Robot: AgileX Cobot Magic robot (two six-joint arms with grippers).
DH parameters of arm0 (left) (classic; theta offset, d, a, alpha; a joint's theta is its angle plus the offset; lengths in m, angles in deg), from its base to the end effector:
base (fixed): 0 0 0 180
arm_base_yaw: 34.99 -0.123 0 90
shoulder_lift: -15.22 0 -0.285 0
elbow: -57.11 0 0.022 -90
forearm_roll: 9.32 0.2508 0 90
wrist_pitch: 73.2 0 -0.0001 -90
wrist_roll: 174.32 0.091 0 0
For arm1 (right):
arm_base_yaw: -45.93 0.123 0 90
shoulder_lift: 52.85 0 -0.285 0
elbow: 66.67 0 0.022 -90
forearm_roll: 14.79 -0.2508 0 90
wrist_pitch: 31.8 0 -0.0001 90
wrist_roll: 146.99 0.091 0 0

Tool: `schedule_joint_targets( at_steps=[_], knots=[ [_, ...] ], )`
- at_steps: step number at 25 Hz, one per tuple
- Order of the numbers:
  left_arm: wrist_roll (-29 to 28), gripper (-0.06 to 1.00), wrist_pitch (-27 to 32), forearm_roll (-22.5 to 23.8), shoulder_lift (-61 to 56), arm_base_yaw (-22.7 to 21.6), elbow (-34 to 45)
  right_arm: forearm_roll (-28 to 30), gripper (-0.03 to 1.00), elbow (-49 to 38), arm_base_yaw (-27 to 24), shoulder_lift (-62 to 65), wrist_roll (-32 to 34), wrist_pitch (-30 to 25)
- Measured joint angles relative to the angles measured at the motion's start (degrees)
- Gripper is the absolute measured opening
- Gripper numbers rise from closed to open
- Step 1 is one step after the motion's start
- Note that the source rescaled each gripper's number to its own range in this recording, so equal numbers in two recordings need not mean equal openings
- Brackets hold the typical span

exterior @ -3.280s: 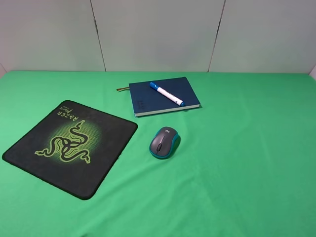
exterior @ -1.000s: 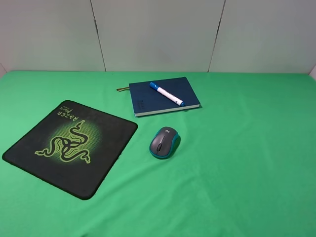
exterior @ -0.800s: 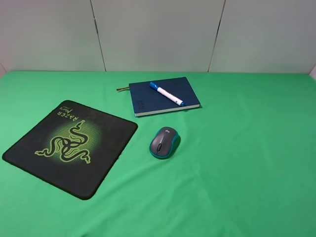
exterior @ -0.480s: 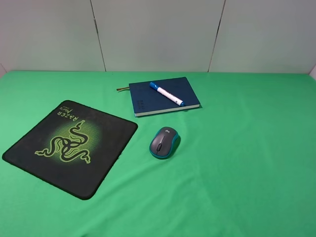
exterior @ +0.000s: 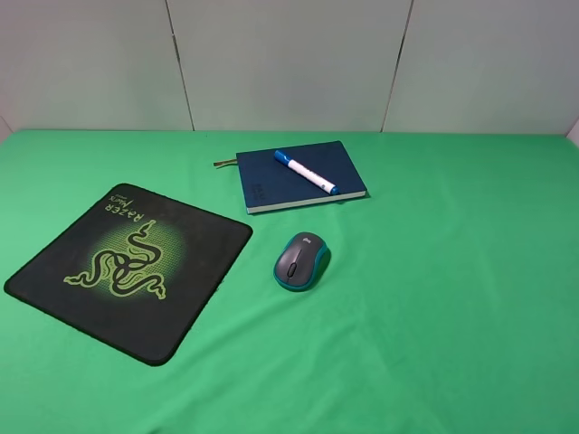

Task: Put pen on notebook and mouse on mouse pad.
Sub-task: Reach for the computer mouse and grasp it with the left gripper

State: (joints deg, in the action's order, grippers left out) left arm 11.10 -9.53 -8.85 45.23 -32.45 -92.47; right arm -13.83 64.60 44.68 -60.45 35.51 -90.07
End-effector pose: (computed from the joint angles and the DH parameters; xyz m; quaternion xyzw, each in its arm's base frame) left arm 0.0358 -0.0009 0.3573 0.0612 0.8812 0.0159 0.4684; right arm -0.0033 -0.0012 0.2801 0.0277 0.8410 -0.0025 0.5403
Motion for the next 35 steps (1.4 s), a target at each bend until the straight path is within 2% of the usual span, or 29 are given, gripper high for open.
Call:
schedule_joint_targets(
  at_steps=[3, 6, 14, 25, 35],
  knots=[
    [-0.5, 1.0, 1.0, 0.0, 8.8, 0.2, -4.6, 0.0, 1.0, 0.0, 0.0, 0.0, 0.0, 0.0],
    [-1.3, 1.0, 0.6, 0.2, 15.6, 2.5, -7.9, 0.0, 1.0, 0.0, 0.0, 0.0, 0.0, 0.0],
    [-5.4, 0.99, -1.3, 5.7, 31.8, 13.5, -14.8, 0.0, 1.0, 0.0, 0.0, 0.0, 0.0, 0.0],
    [-9.1, 0.99, -1.9, 6.6, 55.1, 28.2, -26.3, 0.0, 1.0, 0.0, 0.0, 0.0, 0.0, 0.0],
    [-18.2, 0.98, -4.7, 6.6, 72.6, 42.1, -31.5, 0.0, 1.0, 0.0, 0.0, 0.0, 0.0, 0.0]
  ],
)
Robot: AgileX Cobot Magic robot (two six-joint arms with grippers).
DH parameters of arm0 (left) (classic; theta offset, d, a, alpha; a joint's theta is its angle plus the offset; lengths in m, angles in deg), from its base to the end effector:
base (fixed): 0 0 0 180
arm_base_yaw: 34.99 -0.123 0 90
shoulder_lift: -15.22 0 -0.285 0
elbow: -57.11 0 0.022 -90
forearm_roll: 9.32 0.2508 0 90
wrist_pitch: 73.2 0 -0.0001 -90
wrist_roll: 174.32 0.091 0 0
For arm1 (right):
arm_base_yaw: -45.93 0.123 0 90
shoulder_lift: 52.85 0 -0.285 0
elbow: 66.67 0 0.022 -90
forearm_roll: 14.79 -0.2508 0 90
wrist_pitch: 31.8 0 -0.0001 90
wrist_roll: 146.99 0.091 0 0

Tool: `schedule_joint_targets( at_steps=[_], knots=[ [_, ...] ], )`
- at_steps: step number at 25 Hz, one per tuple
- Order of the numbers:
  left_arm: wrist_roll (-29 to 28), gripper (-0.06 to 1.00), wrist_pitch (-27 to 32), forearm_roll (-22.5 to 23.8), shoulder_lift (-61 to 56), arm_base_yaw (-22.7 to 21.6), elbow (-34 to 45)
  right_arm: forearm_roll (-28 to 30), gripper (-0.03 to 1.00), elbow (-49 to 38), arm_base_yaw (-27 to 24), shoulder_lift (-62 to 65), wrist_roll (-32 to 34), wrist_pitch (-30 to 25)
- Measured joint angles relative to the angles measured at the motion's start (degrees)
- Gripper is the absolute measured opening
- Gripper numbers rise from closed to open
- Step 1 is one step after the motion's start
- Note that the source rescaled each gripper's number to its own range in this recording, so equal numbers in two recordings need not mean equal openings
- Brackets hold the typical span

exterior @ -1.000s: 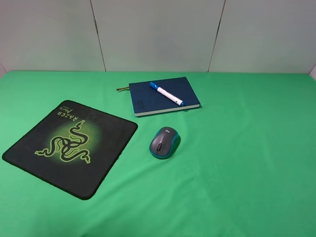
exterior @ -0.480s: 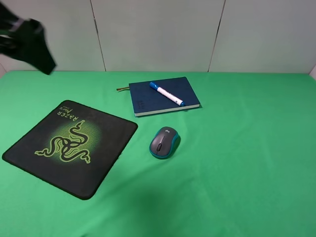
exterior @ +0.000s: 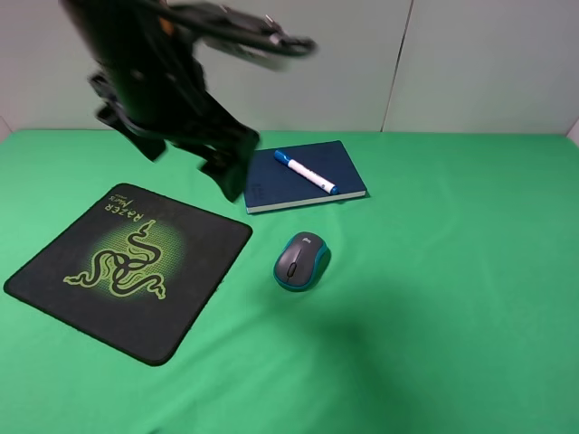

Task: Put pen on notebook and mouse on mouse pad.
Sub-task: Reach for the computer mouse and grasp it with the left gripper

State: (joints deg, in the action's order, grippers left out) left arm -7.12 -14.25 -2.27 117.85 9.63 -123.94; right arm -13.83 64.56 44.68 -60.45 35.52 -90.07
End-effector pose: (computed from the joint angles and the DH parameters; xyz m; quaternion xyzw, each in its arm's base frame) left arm 0.2507 -0.2340 0.2871 0.2912 0.9399 -0.0308 0.1755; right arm -0.0032 -0.0012 0.2799 0.0278 0.8412 -0.0024 0.5400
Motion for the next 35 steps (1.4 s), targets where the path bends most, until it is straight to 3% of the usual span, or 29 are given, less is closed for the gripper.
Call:
schedule_joint_targets(
  at_steps=[8, 20, 30, 35],
  knots=[
    [-4.5, 0.98, -2.0, -2.1, 12.1, 6.2, -4.9, 0.0, 1.0, 0.0, 0.0, 0.0, 0.0, 0.0],
    [-7.2, 0.98, -4.7, -3.0, 23.4, 6.6, -9.2, 0.0, 1.0, 0.0, 0.0, 0.0, 0.0, 0.0],
    [-8.1, 0.97, -4.2, -3.0, 33.7, 6.6, -21.5, 0.0, 1.0, 0.0, 0.0, 0.0, 0.0, 0.0],
    [-8.9, 0.97, -3.3, -2.7, 35.8, 6.6, -23.3, 0.0, 1.0, 0.0, 0.0, 0.0, 0.0, 0.0]
  ],
)
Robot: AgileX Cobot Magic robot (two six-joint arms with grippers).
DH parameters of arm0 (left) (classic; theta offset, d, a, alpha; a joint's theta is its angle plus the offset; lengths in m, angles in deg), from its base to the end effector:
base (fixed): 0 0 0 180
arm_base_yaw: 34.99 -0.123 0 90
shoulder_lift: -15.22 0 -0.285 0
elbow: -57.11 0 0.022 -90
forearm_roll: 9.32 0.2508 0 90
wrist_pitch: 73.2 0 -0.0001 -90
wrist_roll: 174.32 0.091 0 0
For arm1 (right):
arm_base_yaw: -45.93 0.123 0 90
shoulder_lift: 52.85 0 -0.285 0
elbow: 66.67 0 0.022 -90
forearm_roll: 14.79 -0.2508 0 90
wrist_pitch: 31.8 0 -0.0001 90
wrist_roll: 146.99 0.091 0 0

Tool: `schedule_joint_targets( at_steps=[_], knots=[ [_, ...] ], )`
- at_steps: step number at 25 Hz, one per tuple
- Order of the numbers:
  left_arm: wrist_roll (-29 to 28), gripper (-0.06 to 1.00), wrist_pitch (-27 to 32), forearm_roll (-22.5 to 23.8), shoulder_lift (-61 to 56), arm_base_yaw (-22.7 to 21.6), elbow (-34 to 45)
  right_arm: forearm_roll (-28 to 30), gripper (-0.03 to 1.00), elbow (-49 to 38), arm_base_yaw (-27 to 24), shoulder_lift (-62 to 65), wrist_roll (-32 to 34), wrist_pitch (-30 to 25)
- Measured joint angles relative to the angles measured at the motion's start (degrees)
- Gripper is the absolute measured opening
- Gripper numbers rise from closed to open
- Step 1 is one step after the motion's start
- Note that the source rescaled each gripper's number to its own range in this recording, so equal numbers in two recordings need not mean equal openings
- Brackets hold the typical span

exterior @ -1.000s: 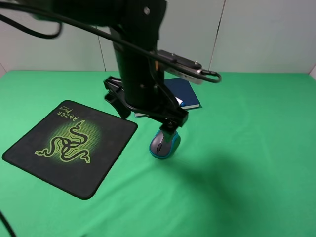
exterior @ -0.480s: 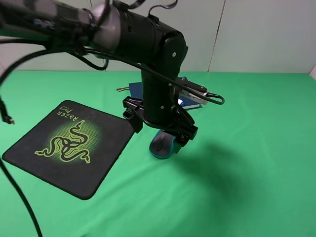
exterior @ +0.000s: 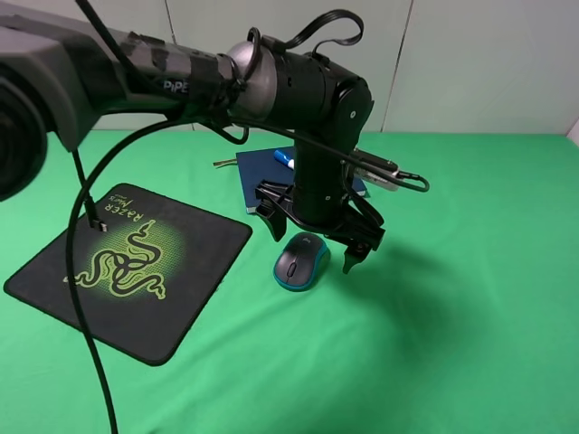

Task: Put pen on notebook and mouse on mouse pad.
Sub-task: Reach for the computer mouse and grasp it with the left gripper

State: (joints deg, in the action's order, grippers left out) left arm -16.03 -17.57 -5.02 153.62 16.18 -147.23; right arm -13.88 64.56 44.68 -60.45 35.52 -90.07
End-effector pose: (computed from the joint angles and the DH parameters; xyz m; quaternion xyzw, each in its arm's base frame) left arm 0.2974 -0.3606 0.1407 0.2708 0.9579 -0.0270 0.0917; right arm -0.0032 -0.0012 0.2799 0.0277 0.8412 -0.0020 0.5400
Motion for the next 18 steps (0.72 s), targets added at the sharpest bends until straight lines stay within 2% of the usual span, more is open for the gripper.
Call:
schedule_joint_targets(
  at_steps=[9, 18],
  knots=[
    [-0.8, 0.97, 2.3, 0.0, 0.8, -4.1, -0.1, 0.0, 1.0, 0.0, 0.0, 0.0, 0.0, -0.1],
    [-1.1, 0.94, -0.5, -1.8, 4.3, -4.9, -0.6, 0.0, 1.0, 0.0, 0.0, 0.0, 0.0, -0.1]
  ],
)
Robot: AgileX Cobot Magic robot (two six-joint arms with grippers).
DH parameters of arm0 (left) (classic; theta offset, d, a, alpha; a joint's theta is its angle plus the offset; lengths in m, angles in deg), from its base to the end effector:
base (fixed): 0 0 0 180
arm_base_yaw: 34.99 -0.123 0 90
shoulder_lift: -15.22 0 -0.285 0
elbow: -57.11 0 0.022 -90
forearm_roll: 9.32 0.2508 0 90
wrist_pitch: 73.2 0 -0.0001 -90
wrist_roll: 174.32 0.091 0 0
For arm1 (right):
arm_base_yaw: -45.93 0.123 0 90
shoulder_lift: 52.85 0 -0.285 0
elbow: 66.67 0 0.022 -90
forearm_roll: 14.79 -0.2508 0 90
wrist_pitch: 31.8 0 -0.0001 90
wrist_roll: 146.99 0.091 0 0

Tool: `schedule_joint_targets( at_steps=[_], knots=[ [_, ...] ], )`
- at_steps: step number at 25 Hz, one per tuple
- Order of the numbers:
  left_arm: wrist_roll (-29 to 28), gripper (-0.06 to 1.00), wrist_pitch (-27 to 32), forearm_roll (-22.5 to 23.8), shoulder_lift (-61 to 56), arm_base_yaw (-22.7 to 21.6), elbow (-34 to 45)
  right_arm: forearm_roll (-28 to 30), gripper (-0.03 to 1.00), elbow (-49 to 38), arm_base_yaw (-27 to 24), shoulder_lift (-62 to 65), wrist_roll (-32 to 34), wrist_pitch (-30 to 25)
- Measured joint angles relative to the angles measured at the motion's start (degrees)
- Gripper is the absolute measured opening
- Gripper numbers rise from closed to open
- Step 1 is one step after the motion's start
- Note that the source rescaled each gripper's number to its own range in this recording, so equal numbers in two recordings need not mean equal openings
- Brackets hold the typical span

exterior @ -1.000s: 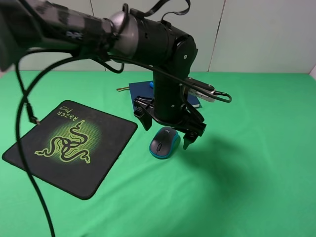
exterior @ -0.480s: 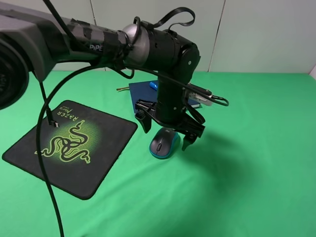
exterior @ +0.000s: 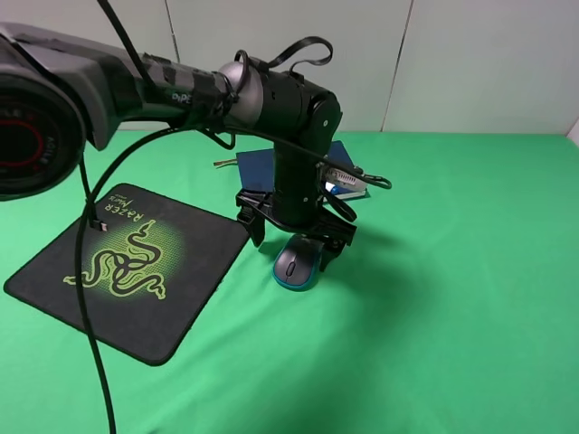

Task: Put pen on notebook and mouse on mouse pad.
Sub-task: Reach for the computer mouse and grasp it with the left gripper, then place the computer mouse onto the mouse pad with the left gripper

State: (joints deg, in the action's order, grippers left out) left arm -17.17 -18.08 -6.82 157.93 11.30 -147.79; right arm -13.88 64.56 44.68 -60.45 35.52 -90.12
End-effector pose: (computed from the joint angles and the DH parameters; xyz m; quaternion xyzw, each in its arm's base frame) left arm 0.3271 -0.3375 0.1079 0.2138 0.9748 -0.0196 0.0613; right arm -0.0032 -0.0012 0.2798 0.0278 0.8415 -0.0020 0.5396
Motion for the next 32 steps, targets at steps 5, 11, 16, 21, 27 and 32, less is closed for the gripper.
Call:
schedule_joint_targets(
  at_steps=[5, 11, 16, 21, 27, 32],
  knots=[
    [0.1, 0.92, -1.2, -0.9, 0.7, 0.0, 0.0, -0.1, 1.0, 0.0, 0.0, 0.0, 0.0, 0.0],
    [0.9, 0.39, -1.3, -1.0, 0.7, 0.0, 0.0, -0.1, 1.0, 0.0, 0.0, 0.0, 0.0, 0.0],
    [1.1, 0.0, -1.5, -1.2, 0.7, 0.0, 0.0, -0.1, 1.0, 0.0, 0.0, 0.0, 0.0, 0.1],
    [1.1, 0.0, -1.5, -1.2, 0.7, 0.0, -0.1, -0.1, 1.0, 0.0, 0.0, 0.0, 0.0, 0.1],
    [1.1, 0.0, -1.0, -1.2, 0.7, 0.0, -0.5, -0.1, 1.0, 0.0, 0.0, 0.0, 0.0, 0.1],
    [1.1, 0.0, 4.2, -1.2, 1.1, 0.0, -5.5, -0.1, 1.0, 0.0, 0.0, 0.0, 0.0, 0.1]
  ],
)
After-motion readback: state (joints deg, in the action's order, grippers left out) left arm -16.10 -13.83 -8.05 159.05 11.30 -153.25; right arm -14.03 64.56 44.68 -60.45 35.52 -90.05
